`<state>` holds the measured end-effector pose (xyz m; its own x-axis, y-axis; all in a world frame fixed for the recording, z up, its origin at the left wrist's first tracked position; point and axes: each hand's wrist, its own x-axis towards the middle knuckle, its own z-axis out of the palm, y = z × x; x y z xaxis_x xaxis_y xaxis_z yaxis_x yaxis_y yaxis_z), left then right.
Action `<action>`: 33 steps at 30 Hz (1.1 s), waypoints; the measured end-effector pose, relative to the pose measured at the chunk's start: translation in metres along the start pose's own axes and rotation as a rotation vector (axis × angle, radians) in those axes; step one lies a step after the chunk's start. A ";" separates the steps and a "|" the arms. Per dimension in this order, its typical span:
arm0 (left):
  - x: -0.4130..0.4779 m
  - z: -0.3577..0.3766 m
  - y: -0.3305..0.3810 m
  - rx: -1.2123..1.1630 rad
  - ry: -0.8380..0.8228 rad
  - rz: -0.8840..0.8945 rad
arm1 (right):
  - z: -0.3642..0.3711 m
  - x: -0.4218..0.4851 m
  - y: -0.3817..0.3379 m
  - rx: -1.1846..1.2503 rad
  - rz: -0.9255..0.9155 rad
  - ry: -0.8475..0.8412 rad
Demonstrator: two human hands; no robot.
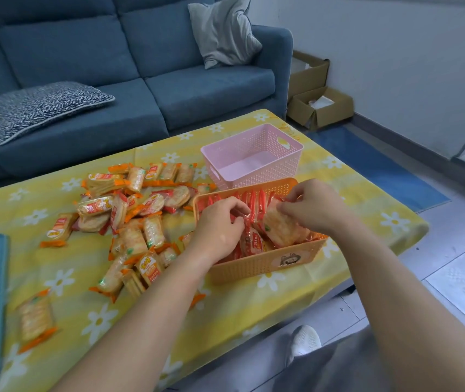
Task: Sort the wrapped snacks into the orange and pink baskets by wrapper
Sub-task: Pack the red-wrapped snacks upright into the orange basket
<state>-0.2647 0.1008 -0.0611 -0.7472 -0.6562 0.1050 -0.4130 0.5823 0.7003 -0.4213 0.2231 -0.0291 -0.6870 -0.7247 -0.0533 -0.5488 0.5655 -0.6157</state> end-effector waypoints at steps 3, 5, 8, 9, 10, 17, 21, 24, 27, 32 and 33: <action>-0.003 0.004 0.004 -0.042 0.000 -0.020 | 0.016 0.000 -0.003 -0.034 0.059 0.029; -0.004 0.008 0.007 -0.071 0.007 -0.034 | 0.023 -0.002 -0.009 -0.145 0.087 0.050; -0.003 0.014 0.011 -0.115 0.034 -0.034 | 0.028 -0.006 -0.015 -0.169 0.088 0.089; -0.003 0.016 0.012 -0.131 0.038 -0.030 | 0.030 -0.008 -0.017 -0.149 0.075 0.096; -0.002 0.017 0.012 -0.149 0.040 -0.019 | 0.034 -0.010 -0.019 -0.133 0.053 0.101; -0.004 0.026 0.014 0.113 0.012 0.049 | 0.023 -0.007 -0.016 -0.079 -0.043 -0.287; -0.006 0.026 0.016 0.429 -0.054 0.106 | 0.002 -0.004 -0.004 0.034 -0.051 -0.081; -0.006 0.026 0.019 0.486 -0.089 0.100 | -0.010 0.003 0.011 -0.077 -0.069 0.238; -0.003 0.025 0.020 0.507 -0.136 0.083 | -0.006 0.008 0.026 -0.351 0.014 0.058; 0.003 0.022 0.021 0.352 -0.078 0.056 | 0.000 0.007 0.027 -0.436 -0.015 0.043; 0.004 0.020 0.020 0.303 -0.040 0.054 | -0.003 0.007 0.026 -0.418 -0.031 0.074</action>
<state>-0.2863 0.1198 -0.0613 -0.7900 -0.6042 0.1042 -0.5036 0.7364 0.4517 -0.4417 0.2338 -0.0427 -0.6910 -0.7224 0.0262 -0.7052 0.6657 -0.2439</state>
